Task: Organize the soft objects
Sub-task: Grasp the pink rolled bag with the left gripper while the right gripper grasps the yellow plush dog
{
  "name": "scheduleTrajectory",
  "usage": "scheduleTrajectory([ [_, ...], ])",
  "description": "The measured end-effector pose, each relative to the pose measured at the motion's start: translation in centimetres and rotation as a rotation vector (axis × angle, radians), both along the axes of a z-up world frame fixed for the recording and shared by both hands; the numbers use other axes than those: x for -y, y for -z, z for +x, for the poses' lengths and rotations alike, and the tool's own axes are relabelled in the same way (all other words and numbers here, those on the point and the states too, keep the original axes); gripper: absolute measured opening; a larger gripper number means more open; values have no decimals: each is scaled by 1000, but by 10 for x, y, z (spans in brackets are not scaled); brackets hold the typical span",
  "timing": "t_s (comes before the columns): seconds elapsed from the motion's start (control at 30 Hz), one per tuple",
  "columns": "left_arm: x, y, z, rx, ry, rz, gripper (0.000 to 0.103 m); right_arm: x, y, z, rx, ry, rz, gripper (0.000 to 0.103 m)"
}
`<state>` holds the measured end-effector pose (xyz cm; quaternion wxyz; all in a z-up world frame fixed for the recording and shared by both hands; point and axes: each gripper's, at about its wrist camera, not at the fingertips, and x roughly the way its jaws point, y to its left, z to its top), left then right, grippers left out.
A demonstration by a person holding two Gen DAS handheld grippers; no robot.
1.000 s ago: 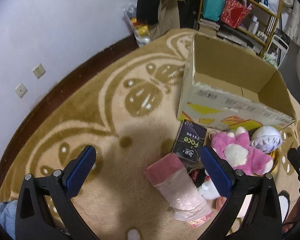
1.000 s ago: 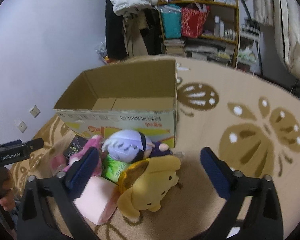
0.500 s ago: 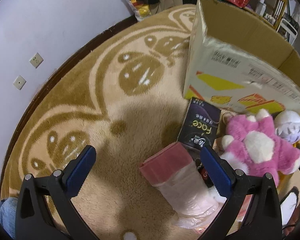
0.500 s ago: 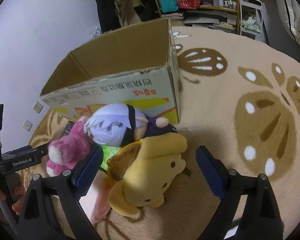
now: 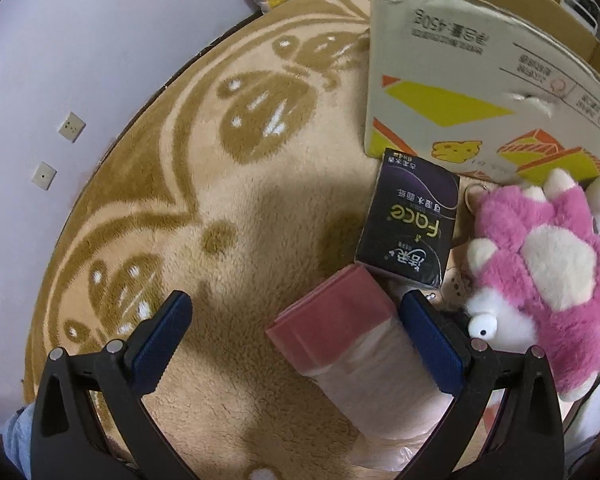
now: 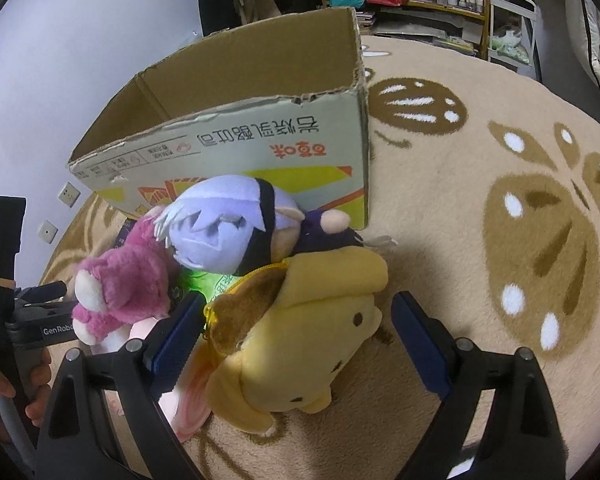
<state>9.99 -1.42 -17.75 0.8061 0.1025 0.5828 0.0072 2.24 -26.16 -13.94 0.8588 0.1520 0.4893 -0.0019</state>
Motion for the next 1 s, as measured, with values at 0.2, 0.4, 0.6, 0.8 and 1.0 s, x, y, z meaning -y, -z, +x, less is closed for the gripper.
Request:
scheduleTrajectory([
  [0.2, -5, 5, 0, -34, -42, -26, 103, 1, 2, 1, -13, 2, 5, 97],
  [0.4, -19, 12, 0, -82, -178, -100, 103, 0, 7, 3, -30, -8, -4, 97],
  [0.6, -20, 15, -10, -66, -217, -112, 103, -6, 7, 3, -30, -21, -23, 97],
  [0.8, -15, 22, -17, -142, -171, -82, 103, -9, 10, 5, -44, -11, 3, 97],
  [1.0, -3, 18, -20, -186, -97, -66, 82, -4, 13, 4, -47, -17, 40, 85],
])
